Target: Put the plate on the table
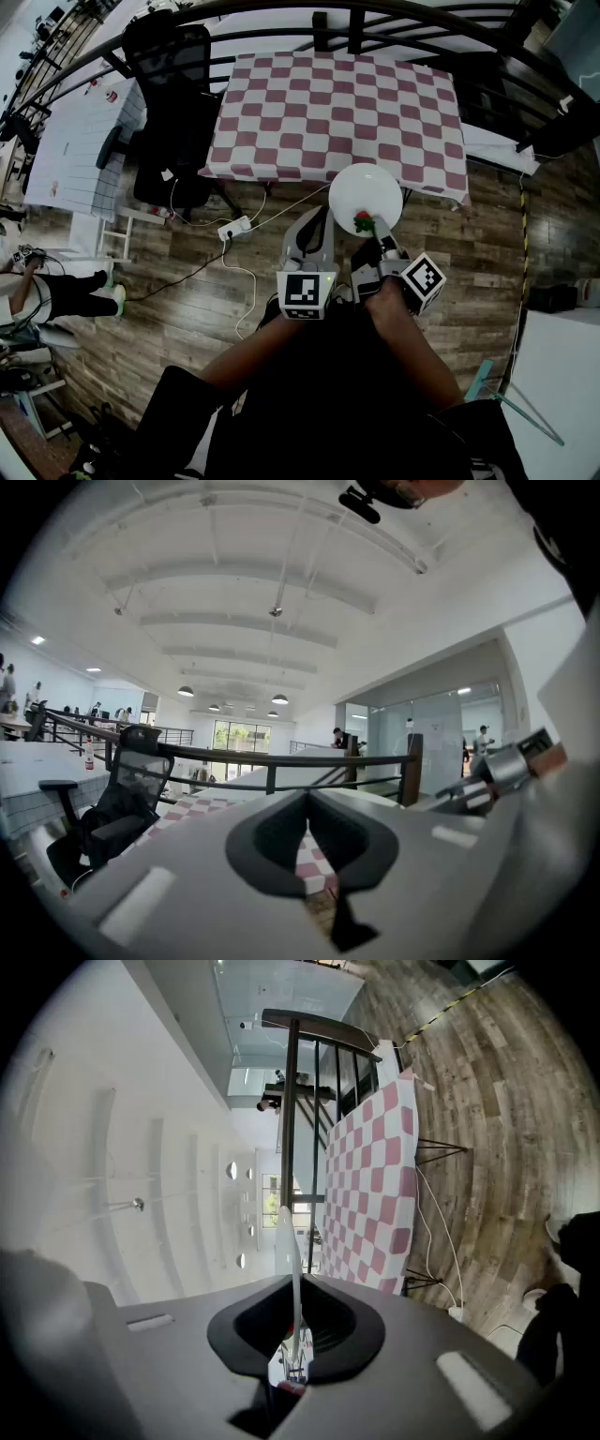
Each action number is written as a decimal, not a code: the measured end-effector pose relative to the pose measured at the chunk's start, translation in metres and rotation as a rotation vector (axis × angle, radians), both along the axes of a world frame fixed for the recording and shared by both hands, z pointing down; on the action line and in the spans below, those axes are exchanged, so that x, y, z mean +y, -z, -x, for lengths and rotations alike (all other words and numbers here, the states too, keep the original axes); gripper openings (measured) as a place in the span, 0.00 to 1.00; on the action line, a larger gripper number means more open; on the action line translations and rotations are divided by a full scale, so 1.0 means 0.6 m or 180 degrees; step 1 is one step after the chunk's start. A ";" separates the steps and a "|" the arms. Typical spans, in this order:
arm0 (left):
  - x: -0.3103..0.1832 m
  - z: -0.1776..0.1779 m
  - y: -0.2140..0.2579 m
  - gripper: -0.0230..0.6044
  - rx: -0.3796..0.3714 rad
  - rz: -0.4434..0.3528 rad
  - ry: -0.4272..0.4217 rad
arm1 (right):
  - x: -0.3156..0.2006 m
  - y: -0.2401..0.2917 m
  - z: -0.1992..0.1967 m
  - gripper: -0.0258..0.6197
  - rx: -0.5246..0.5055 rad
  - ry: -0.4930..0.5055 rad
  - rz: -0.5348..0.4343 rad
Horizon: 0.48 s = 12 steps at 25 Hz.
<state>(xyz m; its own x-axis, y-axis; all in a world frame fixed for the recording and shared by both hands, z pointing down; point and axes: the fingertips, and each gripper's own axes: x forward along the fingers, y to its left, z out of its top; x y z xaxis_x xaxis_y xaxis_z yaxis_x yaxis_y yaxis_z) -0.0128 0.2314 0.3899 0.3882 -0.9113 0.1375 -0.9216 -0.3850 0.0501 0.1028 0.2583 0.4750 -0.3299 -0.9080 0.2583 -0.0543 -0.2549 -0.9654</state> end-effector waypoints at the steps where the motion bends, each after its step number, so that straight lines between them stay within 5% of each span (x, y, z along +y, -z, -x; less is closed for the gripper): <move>1: 0.001 0.000 0.000 0.05 -0.0001 -0.0001 0.0008 | -0.007 0.010 0.003 0.07 -0.0027 -0.0006 -0.0046; 12: 0.017 -0.003 0.000 0.05 -0.0018 -0.0083 0.0081 | 0.011 0.008 -0.021 0.07 -0.0011 -0.0038 0.0035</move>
<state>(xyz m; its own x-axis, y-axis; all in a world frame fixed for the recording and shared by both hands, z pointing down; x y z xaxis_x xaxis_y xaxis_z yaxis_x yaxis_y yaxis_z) -0.0111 0.2415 0.3898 0.3641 -0.9241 0.1158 -0.9313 -0.3625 0.0350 0.1153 0.2646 0.4702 -0.3198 -0.9090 0.2671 -0.0477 -0.2661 -0.9628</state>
